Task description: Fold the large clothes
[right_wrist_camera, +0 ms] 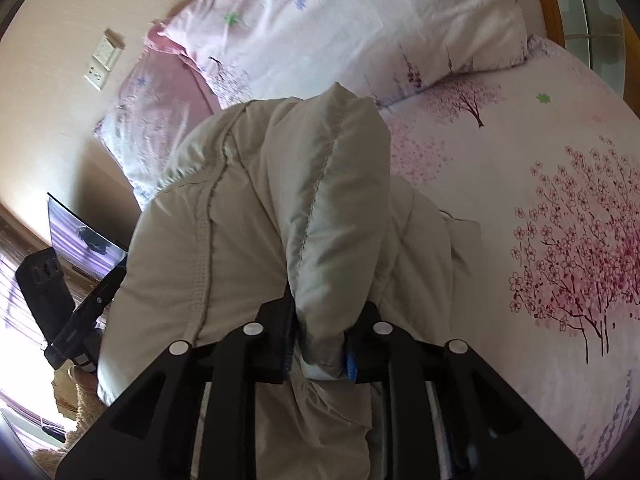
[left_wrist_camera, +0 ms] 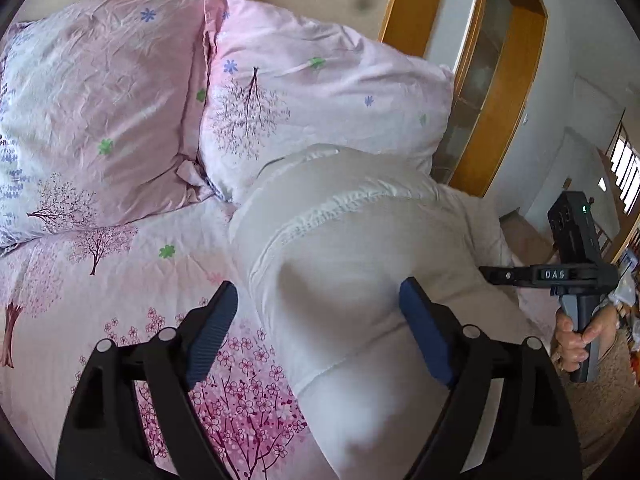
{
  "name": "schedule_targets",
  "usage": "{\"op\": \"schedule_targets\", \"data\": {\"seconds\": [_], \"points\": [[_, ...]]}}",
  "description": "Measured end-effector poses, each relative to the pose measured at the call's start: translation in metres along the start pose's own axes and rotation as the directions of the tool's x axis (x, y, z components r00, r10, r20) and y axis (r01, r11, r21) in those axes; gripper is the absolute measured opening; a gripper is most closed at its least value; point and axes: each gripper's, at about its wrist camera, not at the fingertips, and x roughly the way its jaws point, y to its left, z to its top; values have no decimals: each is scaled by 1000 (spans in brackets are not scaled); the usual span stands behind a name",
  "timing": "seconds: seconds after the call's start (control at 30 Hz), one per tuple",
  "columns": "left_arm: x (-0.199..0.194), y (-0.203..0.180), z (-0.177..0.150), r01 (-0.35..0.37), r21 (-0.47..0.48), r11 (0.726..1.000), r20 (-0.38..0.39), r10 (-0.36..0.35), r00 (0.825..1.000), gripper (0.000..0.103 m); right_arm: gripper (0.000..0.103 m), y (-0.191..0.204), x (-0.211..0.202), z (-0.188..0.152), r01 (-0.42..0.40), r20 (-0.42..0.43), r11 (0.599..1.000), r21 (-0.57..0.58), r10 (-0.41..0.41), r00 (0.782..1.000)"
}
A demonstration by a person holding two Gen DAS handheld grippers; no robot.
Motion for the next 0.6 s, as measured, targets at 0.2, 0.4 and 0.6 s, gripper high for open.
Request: {"op": "schedule_targets", "data": {"seconds": [0.2,0.4,0.6], "points": [[15,1,-11,-23,-4,1000,-56,23,998,84,21,-15,16,5,-43,-47,999,34,44,998],[26,-9,-19,-57,31,998,-73,59,996,84,21,-25,24,8,-54,-79,997,48,58,995],[34,-12,-24,-54,33,998,-91,56,994,84,30,-27,15,4,-27,-33,998,50,28,999]]}}
